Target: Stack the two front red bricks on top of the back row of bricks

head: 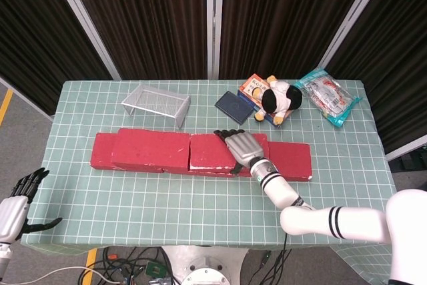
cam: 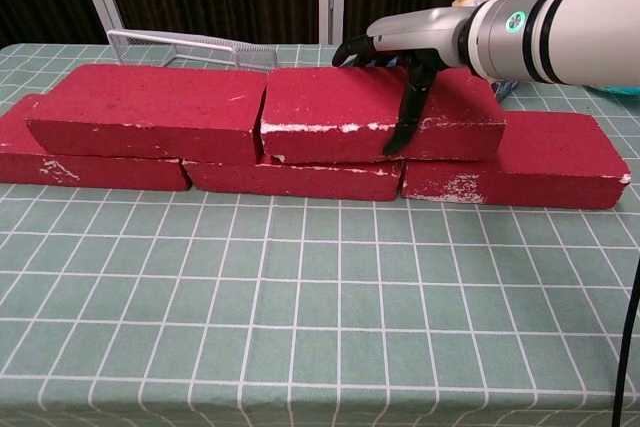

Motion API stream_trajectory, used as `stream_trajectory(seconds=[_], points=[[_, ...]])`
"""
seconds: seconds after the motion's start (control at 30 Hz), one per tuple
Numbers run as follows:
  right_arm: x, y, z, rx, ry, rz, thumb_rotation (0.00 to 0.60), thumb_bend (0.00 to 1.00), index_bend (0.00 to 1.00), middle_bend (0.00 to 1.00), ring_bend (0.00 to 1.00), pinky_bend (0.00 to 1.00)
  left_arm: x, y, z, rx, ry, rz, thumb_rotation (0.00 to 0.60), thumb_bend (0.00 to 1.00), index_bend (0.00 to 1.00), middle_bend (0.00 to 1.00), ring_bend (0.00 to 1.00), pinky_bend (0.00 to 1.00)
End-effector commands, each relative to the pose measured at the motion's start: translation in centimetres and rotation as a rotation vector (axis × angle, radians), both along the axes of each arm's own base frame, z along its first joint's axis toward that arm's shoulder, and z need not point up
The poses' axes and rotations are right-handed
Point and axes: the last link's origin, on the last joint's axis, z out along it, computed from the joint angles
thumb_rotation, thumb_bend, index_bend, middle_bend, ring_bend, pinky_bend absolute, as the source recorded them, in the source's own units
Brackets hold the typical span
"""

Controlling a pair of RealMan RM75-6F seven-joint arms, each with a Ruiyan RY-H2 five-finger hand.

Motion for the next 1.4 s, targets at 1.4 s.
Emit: stream_trajectory(seconds=[1.4], points=[[0.86, 0.56, -0.77, -0.021, -0.006, -0.061, 0.600, 0.07, 0.06, 0.25, 0.14, 0.24, -0.43, -0.12, -0.10, -0.017, -0.023, 0.006, 0.600, 0.03, 0.02, 0.00, 0.00, 0.00]])
